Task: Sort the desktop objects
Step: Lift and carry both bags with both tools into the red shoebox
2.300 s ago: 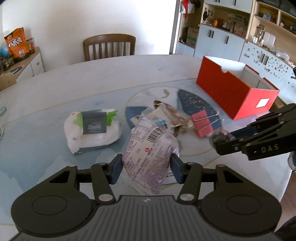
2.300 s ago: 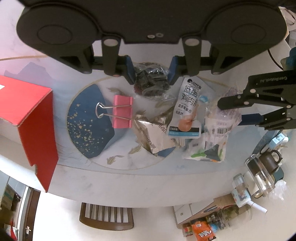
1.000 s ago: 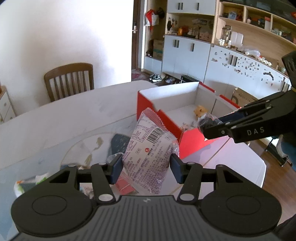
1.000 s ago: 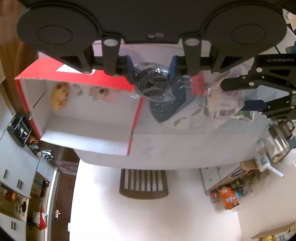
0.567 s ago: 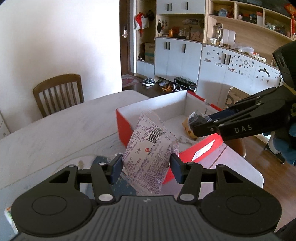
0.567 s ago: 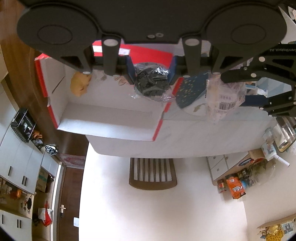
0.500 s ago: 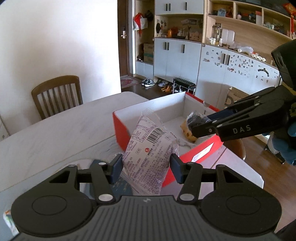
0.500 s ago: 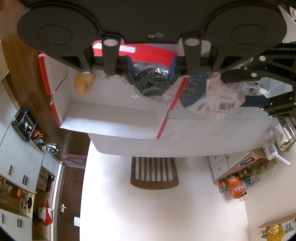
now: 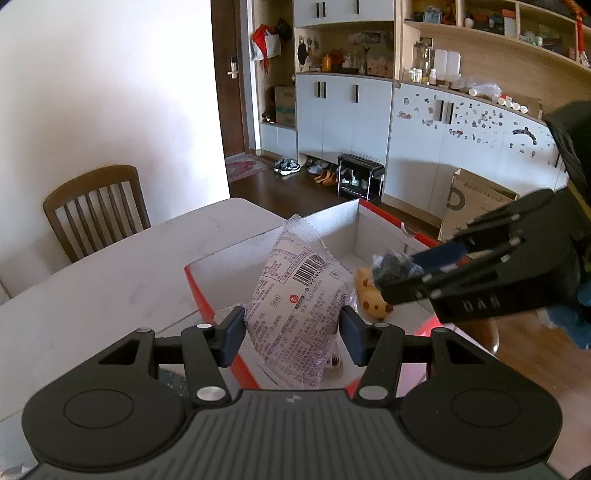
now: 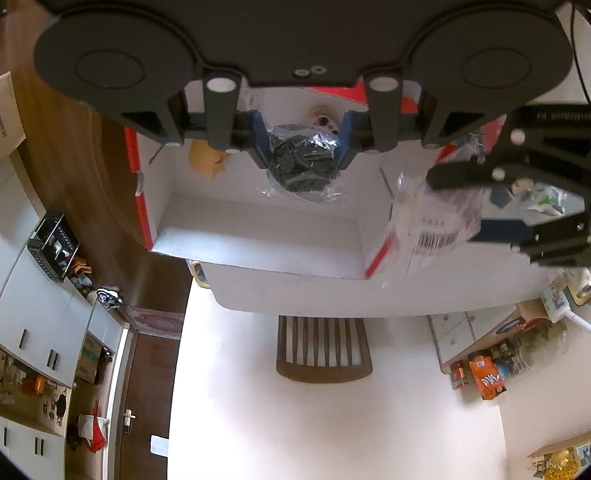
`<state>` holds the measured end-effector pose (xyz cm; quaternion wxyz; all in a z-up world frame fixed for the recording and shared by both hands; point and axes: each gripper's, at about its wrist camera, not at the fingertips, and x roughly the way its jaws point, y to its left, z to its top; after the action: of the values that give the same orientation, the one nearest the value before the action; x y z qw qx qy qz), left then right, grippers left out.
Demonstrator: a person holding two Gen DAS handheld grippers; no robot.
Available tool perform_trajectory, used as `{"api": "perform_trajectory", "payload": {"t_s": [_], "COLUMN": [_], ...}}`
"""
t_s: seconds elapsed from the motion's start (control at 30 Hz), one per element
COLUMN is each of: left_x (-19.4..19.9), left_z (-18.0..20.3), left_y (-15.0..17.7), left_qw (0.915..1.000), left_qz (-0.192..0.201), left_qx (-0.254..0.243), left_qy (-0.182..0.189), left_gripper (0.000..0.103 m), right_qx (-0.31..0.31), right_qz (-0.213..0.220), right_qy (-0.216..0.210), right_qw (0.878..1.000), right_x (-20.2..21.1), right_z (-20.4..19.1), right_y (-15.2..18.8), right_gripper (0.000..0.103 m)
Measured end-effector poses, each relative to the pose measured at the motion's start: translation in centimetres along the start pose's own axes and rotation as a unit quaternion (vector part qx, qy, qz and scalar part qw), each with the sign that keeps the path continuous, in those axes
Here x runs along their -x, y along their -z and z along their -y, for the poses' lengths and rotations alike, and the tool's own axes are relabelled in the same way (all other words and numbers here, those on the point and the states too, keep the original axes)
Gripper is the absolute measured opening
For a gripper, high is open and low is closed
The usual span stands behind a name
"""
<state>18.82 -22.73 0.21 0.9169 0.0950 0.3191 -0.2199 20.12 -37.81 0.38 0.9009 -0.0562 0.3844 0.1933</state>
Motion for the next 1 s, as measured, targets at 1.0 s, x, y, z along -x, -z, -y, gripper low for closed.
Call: {"api": "perform_trajectory", "payload": {"t_s": [1.0], "left_x": [-15.3], "left_z": [-0.4], "left_y": [-1.8], "left_qw": [0.9855], "left_qz": [-0.165], "left_qx": [0.039], "left_qy": [-0.013], "left_gripper": [0.054], "right_qx": [0.019], "right_qz": [-0.085], "right_qy": [-0.004], "right_qw": [0.996], "right_x": [-8.0], "right_z": [3.0], "right_y": [1.5], "right_gripper": [0.037]}}
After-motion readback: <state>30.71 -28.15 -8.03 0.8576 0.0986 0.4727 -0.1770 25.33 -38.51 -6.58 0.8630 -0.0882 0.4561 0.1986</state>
